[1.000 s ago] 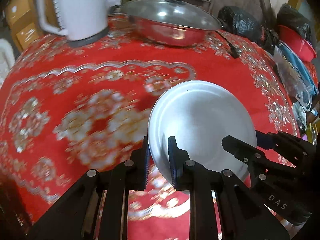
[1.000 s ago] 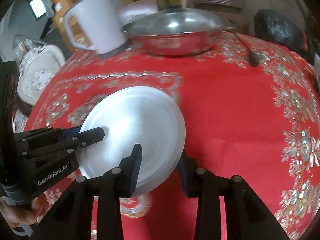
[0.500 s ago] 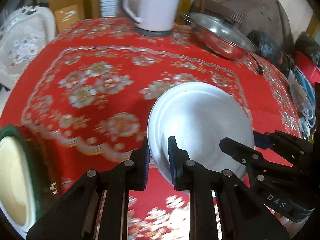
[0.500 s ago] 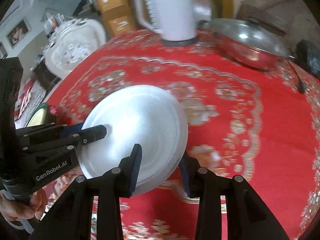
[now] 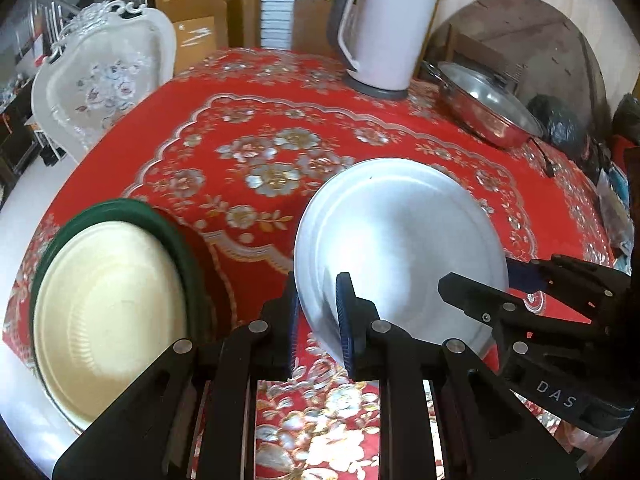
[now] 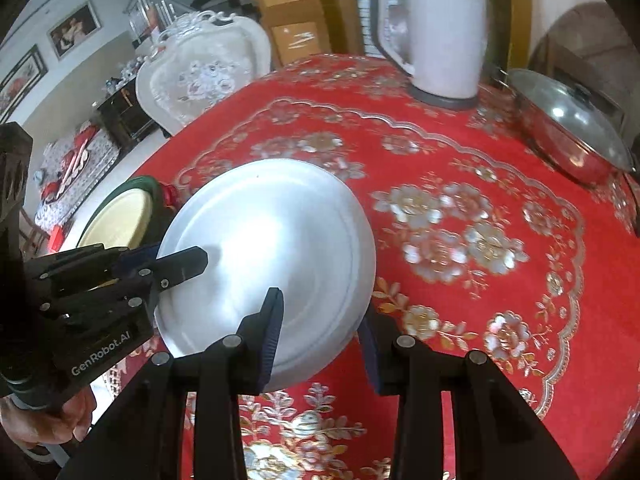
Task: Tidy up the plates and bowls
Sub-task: 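Lift and carry the white bowl with both grippers over the stack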
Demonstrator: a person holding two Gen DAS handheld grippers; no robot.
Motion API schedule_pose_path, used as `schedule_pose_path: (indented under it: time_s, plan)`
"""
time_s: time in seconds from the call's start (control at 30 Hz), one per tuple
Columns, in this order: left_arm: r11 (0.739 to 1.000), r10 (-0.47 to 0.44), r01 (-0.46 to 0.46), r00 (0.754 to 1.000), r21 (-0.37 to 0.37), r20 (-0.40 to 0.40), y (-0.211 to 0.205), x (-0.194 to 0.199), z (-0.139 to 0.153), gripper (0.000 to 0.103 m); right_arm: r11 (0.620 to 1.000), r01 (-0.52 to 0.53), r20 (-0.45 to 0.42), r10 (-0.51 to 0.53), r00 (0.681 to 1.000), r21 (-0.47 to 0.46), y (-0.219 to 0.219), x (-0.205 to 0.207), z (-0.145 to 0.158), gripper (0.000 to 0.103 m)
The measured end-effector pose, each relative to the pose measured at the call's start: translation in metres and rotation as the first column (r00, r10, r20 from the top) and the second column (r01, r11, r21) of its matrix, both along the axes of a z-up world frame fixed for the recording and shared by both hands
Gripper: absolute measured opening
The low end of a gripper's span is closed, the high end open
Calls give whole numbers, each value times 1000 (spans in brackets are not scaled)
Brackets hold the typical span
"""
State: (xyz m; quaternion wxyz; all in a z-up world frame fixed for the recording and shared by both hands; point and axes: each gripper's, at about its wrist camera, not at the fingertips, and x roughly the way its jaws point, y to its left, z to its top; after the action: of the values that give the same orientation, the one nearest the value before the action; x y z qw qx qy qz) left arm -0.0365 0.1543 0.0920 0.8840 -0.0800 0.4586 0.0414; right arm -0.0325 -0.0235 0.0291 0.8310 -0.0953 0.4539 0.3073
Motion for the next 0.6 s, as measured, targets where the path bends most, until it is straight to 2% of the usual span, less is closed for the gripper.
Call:
schedule_pose_path:
  time_s: [0.37,0.6]
  plan:
    - [999,42,-42,998,6,53,22,-24,16,17,999,-50,31,50,998,-9,27,-12,11,40]
    - [994,107,-108,990,8,87,52,-42,31,17,993,-116,63,116,991,-6,57,-24,25,41]
